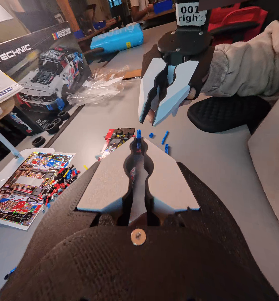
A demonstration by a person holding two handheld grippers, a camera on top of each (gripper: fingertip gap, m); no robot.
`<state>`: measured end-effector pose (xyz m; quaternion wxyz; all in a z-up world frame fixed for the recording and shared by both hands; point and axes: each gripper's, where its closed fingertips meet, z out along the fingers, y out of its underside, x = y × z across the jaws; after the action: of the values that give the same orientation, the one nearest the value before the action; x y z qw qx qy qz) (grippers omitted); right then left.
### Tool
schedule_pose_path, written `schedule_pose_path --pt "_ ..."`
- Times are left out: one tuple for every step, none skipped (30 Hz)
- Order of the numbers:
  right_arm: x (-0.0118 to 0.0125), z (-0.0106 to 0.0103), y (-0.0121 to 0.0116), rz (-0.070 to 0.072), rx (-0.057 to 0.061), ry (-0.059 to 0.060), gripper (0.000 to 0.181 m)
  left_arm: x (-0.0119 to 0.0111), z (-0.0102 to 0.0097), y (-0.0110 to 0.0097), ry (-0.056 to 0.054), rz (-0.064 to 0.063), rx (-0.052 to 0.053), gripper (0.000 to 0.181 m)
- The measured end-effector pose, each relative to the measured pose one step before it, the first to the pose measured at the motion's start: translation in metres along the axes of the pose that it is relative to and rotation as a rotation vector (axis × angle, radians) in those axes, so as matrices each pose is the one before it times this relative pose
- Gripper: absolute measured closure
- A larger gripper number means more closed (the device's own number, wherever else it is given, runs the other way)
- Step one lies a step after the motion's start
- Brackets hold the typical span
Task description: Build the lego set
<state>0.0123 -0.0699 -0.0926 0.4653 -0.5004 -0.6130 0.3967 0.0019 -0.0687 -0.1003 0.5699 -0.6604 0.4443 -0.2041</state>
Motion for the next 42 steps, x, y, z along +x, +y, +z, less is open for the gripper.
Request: schedule_pose_path --pt "-0.0009 0.00242 -0.00112 0.001 0.0013 0.0026 0.17 0.00271 0.0023 0.00241 -0.0353 0.0224 -0.0076 0.179" --pt "-0.00158 0.00227 -0.00006 0.0038 -0.0014 -0.0034 0.17 0.00147 0.00125 0.00092 -0.033 0.0169 0.0018 0.179" --pt "-0.00189 0.0023 0.00133 0.0065 -0.007 -0.008 0.17 0.00179 0.0005 -0.00001 -0.0202 0.01 0.0064 0.18" --pt "-0.00073 0.00222 0.00205 0.0026 -0.0088 -0.0006 0.17 0.00234 0.00039 0.00032 -0.007 0.0037 0.0019 0.179" --pt "-0.00038 0.00192 0.00145 -0.001 -0.0027 0.002 0.17 0.00152 0.00038 0.00142 -0.0071 0.0095 -0.0071 0.179" --pt "-0.00135 0.00184 0.00147 0.0016 -0.0044 -0.0038 0.17 0.00039 -0.00002 0.00049 -0.014 0.0195 -0.0016 0.179" --pt "-0.00146 0.00144 0.00089 0.0037 -0.0028 -0.0054 0.17 0.00096 0.00025 0.0011 -0.0063 0.0187 -0.0079 0.179" --pt "-0.00106 0.00114 0.00082 0.0006 -0.0026 -0.0027 0.172 0.00072 0.00039 0.00158 -0.0035 0.0126 -0.0128 0.179" --pt "-0.00011 0.00066 0.00053 -0.0004 -0.0015 0.0028 0.175 0.00017 0.00022 0.00067 -0.0051 0.0139 -0.0044 0.179" --pt "-0.0002 0.00044 0.00016 -0.0003 0.0013 0.0016 0.178 0.00103 0.00005 -0.00007 0.0028 0.0086 0.0007 0.179" --pt "-0.00033 0.00035 0.00054 0.001 -0.0021 -0.0009 0.178 0.00014 0.00043 0.00084 0.0003 0.0016 -0.005 0.179" --pt "0.0 0.00047 0.0016 -0.001 -0.0093 -0.0004 0.178 0.00055 0.00056 0.00151 0.0043 0.0046 -0.0075 0.179" --pt "-0.00015 0.00036 0.00162 -0.0018 -0.0076 -0.0015 0.178 0.00052 0.00041 0.00111 0.0032 0.0051 -0.0035 0.179" --pt "0.00021 -0.00006 0.0006 -0.0008 -0.002 0.0 0.179 0.00051 0.00028 0.00041 0.0027 -0.0017 0.0044 0.179" --pt "-0.0003 -0.00015 0.0011 0.0011 -0.004 -0.0039 0.179 0.00088 0.00016 0.0007 0.0081 -0.0086 0.0045 0.179" --pt "-0.0008 -0.00005 0.0022 0.0059 -0.0104 -0.0085 0.179 0.00124 0.00031 0.00137 0.0119 -0.0088 0.002 0.179" --pt "-0.00029 -0.00032 0.00198 0.008 -0.0055 -0.006 0.179 0.00091 0.00021 0.00097 0.0079 -0.011 0.0061 0.179" --pt "-0.00006 -0.00078 0.00229 0.0102 -0.0021 -0.0044 0.179 0.00076 0.00014 0.00067 0.0059 -0.0134 0.0077 0.179" --pt "0.00036 -0.00132 0.00415 0.012 -0.0108 -0.0028 0.179 0.00074 0.00003 0.00068 0.0034 -0.0106 0.0088 0.181" --pt "0.00072 -0.00145 0.00813 0.0064 -0.0307 -0.0032 0.179 -0.00225 -0.00091 0.00029 -0.0155 -0.011 0.0135 0.181" --pt "0.00148 -0.00158 0.00957 0.0063 -0.0292 0.0008 0.179 -0.00195 -0.00116 0.00109 -0.0076 -0.014 0.0092 0.18" --pt "0.00278 -0.002 0.00991 0.0115 -0.0238 0.0095 0.179 -0.00194 -0.00133 0.00166 -0.0014 -0.0223 0.0058 0.174" --pt "0.00261 -0.00171 0.01278 0.0154 -0.0379 0.0061 0.18 -0.00349 -0.00179 0.00105 -0.0087 -0.0308 0.0102 0.166" --pt "0.00192 -0.00122 0.01601 0.0122 -0.0559 0.0014 0.179 -0.00469 -0.00222 -0.00003 -0.0137 -0.0343 0.0165 0.161" --pt "0.0024 -0.00076 0.0162 0.0043 -0.0547 0.0068 0.179 -0.00577 -0.00253 -0.00021 -0.0173 -0.0359 0.0186 0.156" --pt "0.00375 -0.00077 0.01371 0.0009 -0.038 0.0197 0.179 -0.00767 -0.00253 0.00014 -0.0269 -0.0381 0.0166 0.151" --pt "0.00355 -0.00073 0.01162 0.0053 -0.0286 0.018 0.179 -0.0082 -0.00232 0.00065 -0.0272 -0.0381 0.0162 0.149" --pt "0.00428 -0.00078 0.00914 0.0069 -0.0193 0.023 0.179 -0.00845 -0.00229 0.00048 -0.0262 -0.0395 0.0185 0.145" --pt "0.00469 -0.00104 0.00713 -0.0006 -0.0109 0.026 0.179 -0.00938 -0.00192 0.00066 -0.032 -0.0381 0.0158 0.143" --pt "0.00381 -0.00085 0.00669 -0.0024 -0.0162 0.0207 0.179 -0.00889 -0.00157 0.00131 -0.0307 -0.0266 0.0097 0.143" --pt "0.00258 -0.0006 0.00586 -0.0016 -0.0173 0.0135 0.179 -0.00839 -0.00123 0.00168 -0.0319 -0.0137 0.0039 0.146" --pt "0.00214 -0.00029 0.00514 -0.0011 -0.0171 0.0098 0.179 -0.00804 -0.00093 0.00191 -0.0354 -0.0044 -0.0013 0.151" --pt "0.00195 -0.00012 0.00396 -0.0049 -0.0151 0.0105 0.179 -0.00599 -0.00034 0.00226 -0.0275 0.0019 -0.0056 0.155" --pt "0.00085 -0.00056 0.00315 -0.0078 -0.0158 0.0032 0.179 -0.00355 0.00013 0.00219 -0.0162 0.0043 -0.0064 0.156" --pt "0.00081 0.00031 0.00541 -0.0105 -0.0363 0.0025 0.179 -0.00303 0.00056 0.00232 -0.0177 0.003 -0.0078 0.156" --pt "0.00103 0.00046 0.00572 -0.0206 -0.0392 0.008 0.179 -0.00283 0.0006 0.0021 -0.0197 0.0046 -0.0073 0.156" --pt "0.00046 -0.00039 0.00185 -0.0247 -0.0169 0.0067 0.179 -0.00121 0.00065 0.00149 -0.0114 0.0088 -0.0032 0.154" --pt "-0.00034 -0.00031 0.00182 -0.0127 -0.0201 -0.0017 0.179 -0.00052 0.00025 0.00077 -0.0075 0.0089 -0.0014 0.153" --pt "0.00074 0.00011 0.00221 -0.0055 -0.0224 0.0024 0.179 -0.00031 -0.00008 -0.00009 -0.0067 0.0082 0.0022 0.153" --pt "0.00053 0.00012 0.00189 -0.007 -0.0195 0.0022 0.178 -0.00049 -0.00032 -0.00041 -0.0059 0.0057 0.0028 0.153" --pt "-0.00031 -0.00022 0.00004 -0.0035 -0.0089 -0.0039 0.179 -0.00074 -0.00026 0.00031 -0.0038 0.0014 -0.0013 0.153" --pt "-0.00007 -0.00002 0.00009 -0.0002 -0.011 -0.0046 0.179 -0.00134 -0.00023 0.00048 -0.0045 -0.0029 -0.0012 0.152"
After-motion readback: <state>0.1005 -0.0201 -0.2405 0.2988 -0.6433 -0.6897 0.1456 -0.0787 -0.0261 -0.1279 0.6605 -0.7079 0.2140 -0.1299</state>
